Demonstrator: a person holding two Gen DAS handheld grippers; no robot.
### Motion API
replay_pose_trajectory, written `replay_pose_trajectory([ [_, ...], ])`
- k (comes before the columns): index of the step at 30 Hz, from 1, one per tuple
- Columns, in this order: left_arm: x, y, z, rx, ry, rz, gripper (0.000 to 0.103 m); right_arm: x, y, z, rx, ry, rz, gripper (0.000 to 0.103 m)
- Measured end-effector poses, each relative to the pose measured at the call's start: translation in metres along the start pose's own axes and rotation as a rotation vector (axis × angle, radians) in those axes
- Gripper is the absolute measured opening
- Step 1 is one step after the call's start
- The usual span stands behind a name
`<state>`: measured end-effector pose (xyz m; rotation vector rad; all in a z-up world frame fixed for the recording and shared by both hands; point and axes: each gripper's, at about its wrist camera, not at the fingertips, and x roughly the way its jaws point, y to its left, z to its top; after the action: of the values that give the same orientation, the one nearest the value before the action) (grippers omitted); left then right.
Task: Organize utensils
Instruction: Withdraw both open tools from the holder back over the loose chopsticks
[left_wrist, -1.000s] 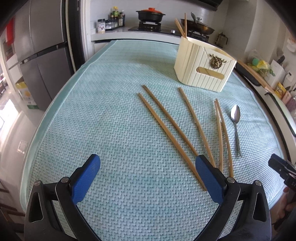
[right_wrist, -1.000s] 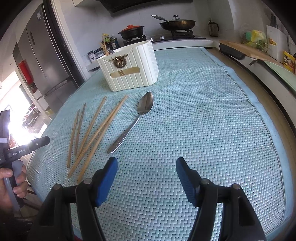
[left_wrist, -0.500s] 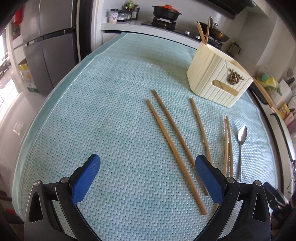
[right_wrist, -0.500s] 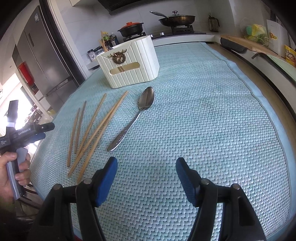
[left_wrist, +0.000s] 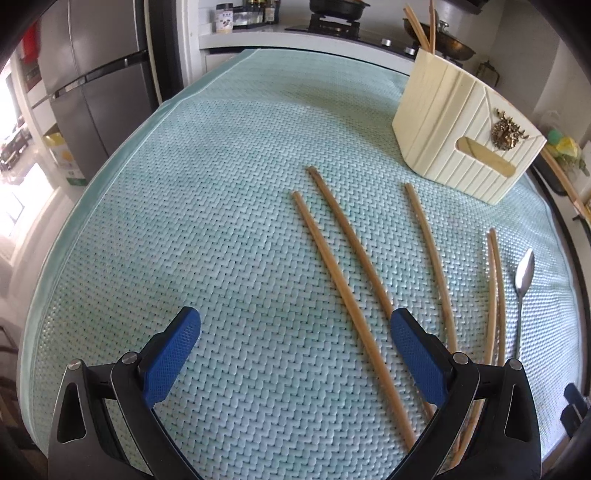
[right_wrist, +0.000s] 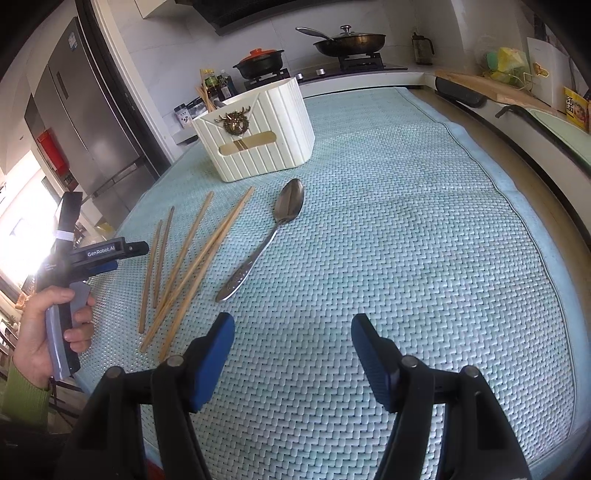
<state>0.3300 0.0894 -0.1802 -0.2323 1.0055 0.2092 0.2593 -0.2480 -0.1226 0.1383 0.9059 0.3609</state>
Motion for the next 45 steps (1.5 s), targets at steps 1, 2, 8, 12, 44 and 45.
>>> replay_pose_trajectory([
  [1, 0.003, 0.001, 0.0, 0.001, 0.007, 0.009, 0.102, -0.001, -0.001, 0.0, 0.002, -0.004, 0.0, 0.067],
  [2, 0.005, 0.002, -0.001, 0.003, 0.013, 0.017, 0.102, -0.003, -0.002, 0.0, 0.004, -0.007, 0.001, 0.067],
  [8, 0.007, 0.003, -0.003, 0.014, 0.012, 0.029, 0.102, -0.001, -0.004, -0.001, 0.01, 0.002, 0.003, 0.067],
  [12, 0.006, 0.003, -0.003, 0.026, 0.012, 0.028, 0.102, 0.001, -0.001, 0.001, 0.003, 0.005, 0.007, 0.067],
  [44, 0.035, 0.042, 0.045, 0.067, 0.05, 0.018, 0.102, 0.003, 0.01, 0.0, 0.002, 0.014, 0.031, 0.067],
  [45, 0.035, 0.039, 0.047, 0.097, 0.043, 0.041, 0.102, 0.001, 0.009, 0.0, 0.002, 0.012, 0.028, 0.067],
])
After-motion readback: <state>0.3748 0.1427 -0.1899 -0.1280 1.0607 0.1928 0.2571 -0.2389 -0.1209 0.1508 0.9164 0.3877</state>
